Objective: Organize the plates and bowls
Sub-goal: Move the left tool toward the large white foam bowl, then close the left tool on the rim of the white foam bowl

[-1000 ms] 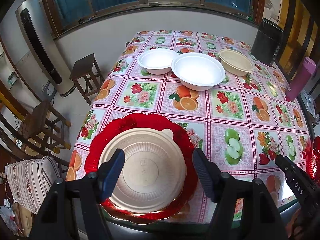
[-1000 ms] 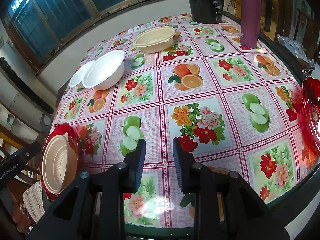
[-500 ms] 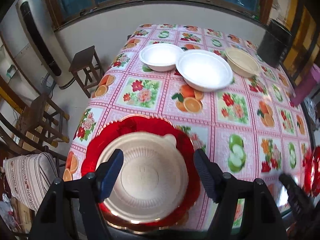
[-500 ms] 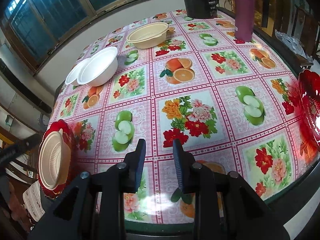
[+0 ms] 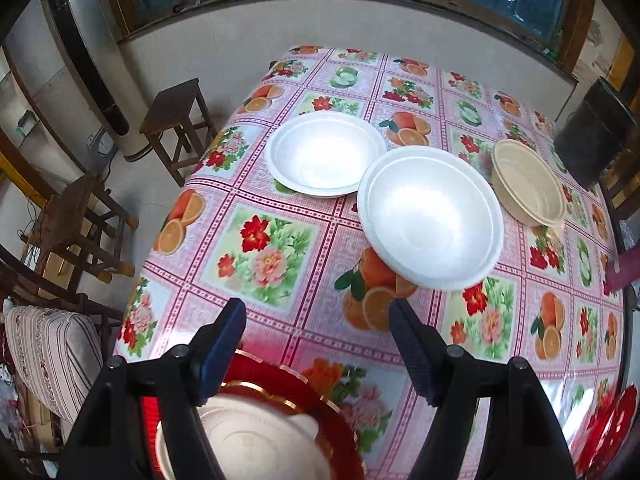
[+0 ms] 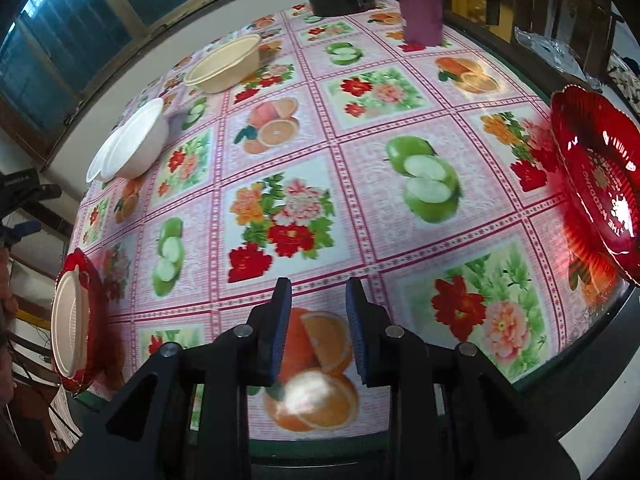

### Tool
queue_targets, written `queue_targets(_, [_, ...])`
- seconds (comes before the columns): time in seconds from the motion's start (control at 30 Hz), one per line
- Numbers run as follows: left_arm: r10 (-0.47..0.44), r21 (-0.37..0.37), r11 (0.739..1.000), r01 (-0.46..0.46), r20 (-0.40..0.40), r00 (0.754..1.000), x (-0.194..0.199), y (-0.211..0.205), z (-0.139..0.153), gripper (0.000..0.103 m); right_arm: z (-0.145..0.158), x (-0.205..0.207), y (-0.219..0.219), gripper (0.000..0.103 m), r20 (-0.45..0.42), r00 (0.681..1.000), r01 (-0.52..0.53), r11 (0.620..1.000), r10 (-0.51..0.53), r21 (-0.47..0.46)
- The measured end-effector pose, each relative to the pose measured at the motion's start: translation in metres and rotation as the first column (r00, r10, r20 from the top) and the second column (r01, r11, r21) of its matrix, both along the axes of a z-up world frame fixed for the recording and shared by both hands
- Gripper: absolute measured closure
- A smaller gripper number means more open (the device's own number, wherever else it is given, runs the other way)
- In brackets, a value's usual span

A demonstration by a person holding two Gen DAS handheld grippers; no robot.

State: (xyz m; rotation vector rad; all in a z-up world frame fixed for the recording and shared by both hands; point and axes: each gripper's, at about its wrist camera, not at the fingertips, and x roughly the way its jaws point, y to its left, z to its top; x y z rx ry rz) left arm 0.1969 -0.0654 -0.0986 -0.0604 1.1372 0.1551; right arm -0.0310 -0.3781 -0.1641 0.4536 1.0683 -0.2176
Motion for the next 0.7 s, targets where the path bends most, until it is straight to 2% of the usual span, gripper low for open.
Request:
queue_targets(0.27, [0.094, -0.031, 0.995, -0.097, -0.084, 0.992, 0.05, -0.004, -0.03, 0.027, -0.011, 0.008, -0.026, 0.074, -0.019, 1.0, 0.023, 1.0, -0.023, 0.02])
queue_targets(0.37, [0.14, -0.035, 0.989, -0.146, -0.131, 0.981, 0.069, -0.003, -0.045, 0.027, -0.015, 0.011, -0.031, 0.074, -0.025, 1.0, 0.019, 0.999, -0.019, 0.025])
queue_targets(0.6, [0.152, -0.071, 0.983, -0.169, -0.206, 0.967, 0.093, -0.015, -0.068, 0.027, -0.025, 0.013, -0.047, 0.074, -0.04, 0.998, 0.043, 0.998, -0.041, 0.046])
queue_targets(0.63, [0.15, -0.069, 0.983, -0.168, -0.22, 0.964, 0.095, -0.017, -0.072, 0.028, -0.026, 0.013, -0.049, 0.074, -0.039, 0.998, 0.042, 0.998, -0.04, 0.048])
queue_targets(0.7, [0.135, -0.079, 0.984, -0.157, -0.231, 0.964, 0.098, -0.022, -0.077, 0.039, -0.025, 0.014, -0.049, 0.074, -0.038, 0.999, 0.039, 0.998, -0.037, 0.045])
